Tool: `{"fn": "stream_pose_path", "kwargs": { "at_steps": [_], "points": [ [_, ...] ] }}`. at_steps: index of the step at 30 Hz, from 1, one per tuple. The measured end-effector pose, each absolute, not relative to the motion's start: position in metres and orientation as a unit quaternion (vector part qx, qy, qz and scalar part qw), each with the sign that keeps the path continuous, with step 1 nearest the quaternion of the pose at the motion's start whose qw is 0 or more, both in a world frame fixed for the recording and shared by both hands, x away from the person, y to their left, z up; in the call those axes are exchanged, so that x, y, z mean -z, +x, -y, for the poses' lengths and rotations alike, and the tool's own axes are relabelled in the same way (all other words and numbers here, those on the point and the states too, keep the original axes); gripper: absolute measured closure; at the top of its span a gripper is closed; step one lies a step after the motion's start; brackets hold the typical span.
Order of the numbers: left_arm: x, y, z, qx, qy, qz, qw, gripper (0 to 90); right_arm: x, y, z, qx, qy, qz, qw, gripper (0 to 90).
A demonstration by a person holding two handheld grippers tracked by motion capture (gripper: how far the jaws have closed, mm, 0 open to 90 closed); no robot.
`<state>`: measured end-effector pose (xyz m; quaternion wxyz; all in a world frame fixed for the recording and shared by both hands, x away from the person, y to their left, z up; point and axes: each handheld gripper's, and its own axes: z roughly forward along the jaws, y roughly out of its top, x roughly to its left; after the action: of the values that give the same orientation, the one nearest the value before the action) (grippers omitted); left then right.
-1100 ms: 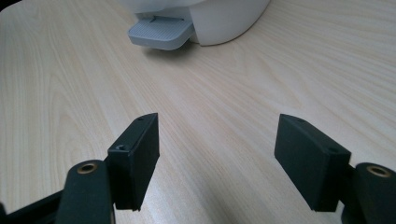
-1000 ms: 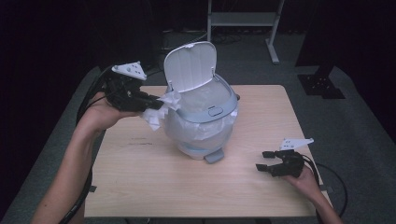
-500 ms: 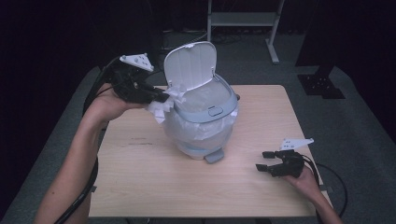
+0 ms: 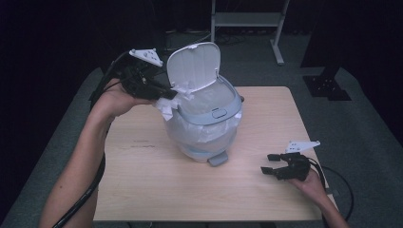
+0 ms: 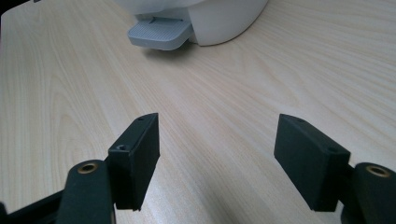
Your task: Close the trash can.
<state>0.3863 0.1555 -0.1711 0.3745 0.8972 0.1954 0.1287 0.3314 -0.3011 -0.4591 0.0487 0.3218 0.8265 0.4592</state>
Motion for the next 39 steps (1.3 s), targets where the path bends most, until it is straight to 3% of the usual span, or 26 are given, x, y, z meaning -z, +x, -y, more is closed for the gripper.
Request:
{"fn": "stream_pose_path", "kwargs": {
  "at_steps": [39],
  "points": [
    [0.175,0.425,-0.11,-0.121,0.908,-0.177,0.36,81.6,0.46,0.331,0.3,-0.455,0.317,-0.83,0.047,30.2]
  ]
}}
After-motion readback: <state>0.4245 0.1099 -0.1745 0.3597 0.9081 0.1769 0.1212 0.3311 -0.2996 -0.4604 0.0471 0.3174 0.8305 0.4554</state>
